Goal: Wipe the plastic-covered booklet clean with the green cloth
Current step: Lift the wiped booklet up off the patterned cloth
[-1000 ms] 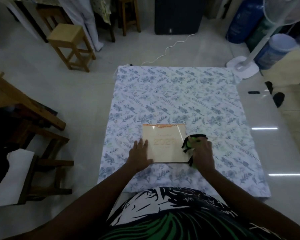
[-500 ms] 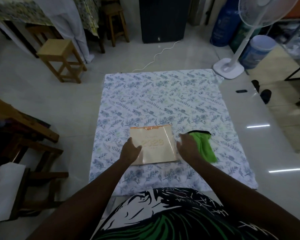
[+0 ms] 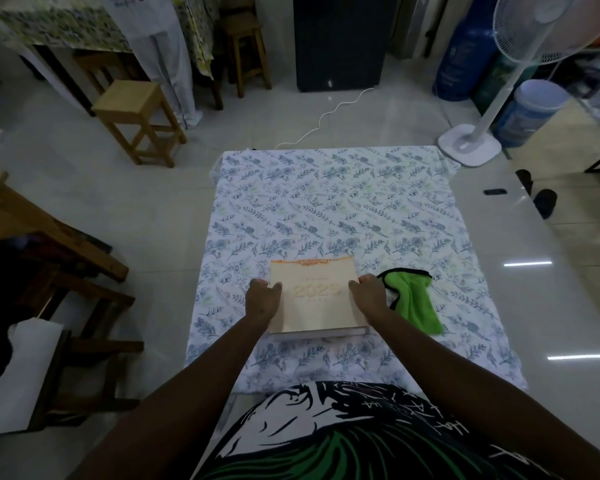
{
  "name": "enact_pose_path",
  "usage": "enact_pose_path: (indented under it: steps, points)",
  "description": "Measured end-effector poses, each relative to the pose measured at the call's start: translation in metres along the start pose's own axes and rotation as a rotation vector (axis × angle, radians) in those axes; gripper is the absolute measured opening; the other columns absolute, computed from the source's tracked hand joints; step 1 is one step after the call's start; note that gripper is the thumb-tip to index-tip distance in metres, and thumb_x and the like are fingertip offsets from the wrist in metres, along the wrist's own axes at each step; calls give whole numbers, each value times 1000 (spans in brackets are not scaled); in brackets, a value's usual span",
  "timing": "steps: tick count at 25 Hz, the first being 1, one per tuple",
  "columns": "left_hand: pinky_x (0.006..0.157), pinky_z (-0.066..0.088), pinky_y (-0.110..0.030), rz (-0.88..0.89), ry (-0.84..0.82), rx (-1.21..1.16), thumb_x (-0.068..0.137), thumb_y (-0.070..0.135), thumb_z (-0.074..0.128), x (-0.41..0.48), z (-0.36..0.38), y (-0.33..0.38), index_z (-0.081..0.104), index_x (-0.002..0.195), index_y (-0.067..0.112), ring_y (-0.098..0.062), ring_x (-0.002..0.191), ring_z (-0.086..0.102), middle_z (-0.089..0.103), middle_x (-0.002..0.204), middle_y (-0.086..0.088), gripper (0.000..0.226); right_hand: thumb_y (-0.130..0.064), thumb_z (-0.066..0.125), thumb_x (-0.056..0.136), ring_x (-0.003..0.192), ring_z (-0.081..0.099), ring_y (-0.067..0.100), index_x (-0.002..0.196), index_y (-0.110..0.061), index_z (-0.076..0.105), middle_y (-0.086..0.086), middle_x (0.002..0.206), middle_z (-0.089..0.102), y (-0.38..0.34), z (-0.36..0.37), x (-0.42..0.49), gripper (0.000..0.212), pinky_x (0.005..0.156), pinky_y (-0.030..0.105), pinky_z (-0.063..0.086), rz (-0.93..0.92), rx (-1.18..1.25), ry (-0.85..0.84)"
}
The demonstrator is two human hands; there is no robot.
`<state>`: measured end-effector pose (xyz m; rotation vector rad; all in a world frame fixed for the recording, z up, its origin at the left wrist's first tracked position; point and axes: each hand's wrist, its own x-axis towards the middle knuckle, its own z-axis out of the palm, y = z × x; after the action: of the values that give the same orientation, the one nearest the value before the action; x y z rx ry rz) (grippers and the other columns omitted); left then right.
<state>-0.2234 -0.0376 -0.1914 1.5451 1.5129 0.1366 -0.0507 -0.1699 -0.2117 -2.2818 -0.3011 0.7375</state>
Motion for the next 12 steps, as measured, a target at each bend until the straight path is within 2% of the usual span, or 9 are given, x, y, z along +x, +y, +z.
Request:
enact_pose_path:
  steps: [2,4,6,9,12]
  points:
    - [86,51,-36,26,9,-43,94,31,57,1,-1,4,62,111,-1,-33,102,65,68,111,-16,36,-11,58,80,49,33,17,58,-13,37,3,54,37,-9,-5,-5,31,52,31,28,10,108,76]
    - [77,47,-35,83,33,-82,97,33,51,-1,-2,16,61,108,2,-32,96,63,66,102,-12,34,-16,58,86,55,41,18,69,-9,47,3,63,47,-22,-11,-9,21,58,32,35,10,222,124]
    - [69,44,-32,201,61,-130,99,33,48,-1,-6,33,58,104,4,-26,87,60,61,93,-8,31,-24,55,91,59,44,18,79,-7,48,3,68,50,-36,-20,-9,22,59,32,37,-30,301,155]
    - [60,41,-23,409,76,-140,100,27,47,1,-16,59,57,111,8,-16,82,56,62,96,-4,25,-31,47,94,59,45,14,94,-9,49,-1,70,49,-59,-32,-8,21,55,32,37,-122,351,181]
    - [64,46,-20,525,103,-141,99,20,51,4,-26,77,55,122,12,-13,88,60,63,103,1,25,-25,47,95,54,40,13,90,-10,50,-2,65,45,-69,-42,-5,15,49,28,32,-270,310,228]
